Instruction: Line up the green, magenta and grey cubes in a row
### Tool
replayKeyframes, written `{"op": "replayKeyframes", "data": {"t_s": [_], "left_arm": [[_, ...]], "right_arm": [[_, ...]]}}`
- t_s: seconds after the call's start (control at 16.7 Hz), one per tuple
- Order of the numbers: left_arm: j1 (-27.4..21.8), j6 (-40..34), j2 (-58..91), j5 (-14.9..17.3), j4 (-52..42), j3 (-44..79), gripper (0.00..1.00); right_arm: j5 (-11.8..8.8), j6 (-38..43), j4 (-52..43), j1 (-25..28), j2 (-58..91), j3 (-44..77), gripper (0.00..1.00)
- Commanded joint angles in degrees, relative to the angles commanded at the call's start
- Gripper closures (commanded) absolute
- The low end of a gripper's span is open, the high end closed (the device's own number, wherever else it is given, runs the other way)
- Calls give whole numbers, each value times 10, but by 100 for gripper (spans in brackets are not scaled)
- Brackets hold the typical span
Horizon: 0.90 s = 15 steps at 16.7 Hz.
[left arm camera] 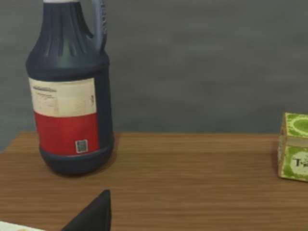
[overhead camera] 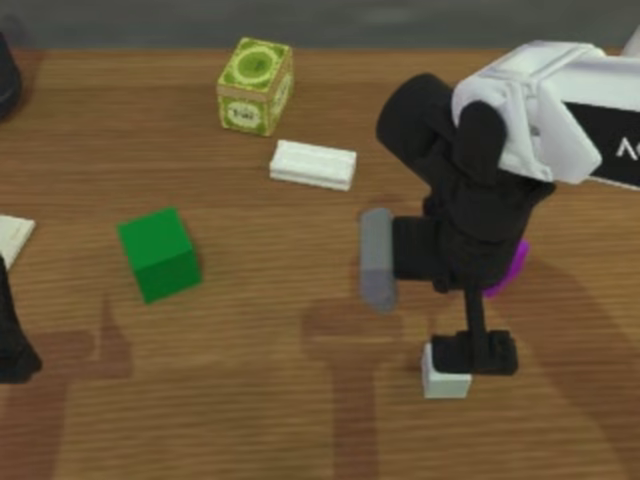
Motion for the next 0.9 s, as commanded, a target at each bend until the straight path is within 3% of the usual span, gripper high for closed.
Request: {"op": "replayKeyframes", "data": {"t_s": [0.54, 0.9], "left_arm": [[0, 0, 0, 0, 0, 0, 0], [0, 0, 0, 0, 0, 0, 0]], "right_arm": [[5, 267, -54, -134, 143, 191, 0], [7, 297, -59, -153, 159, 219, 0]]}}
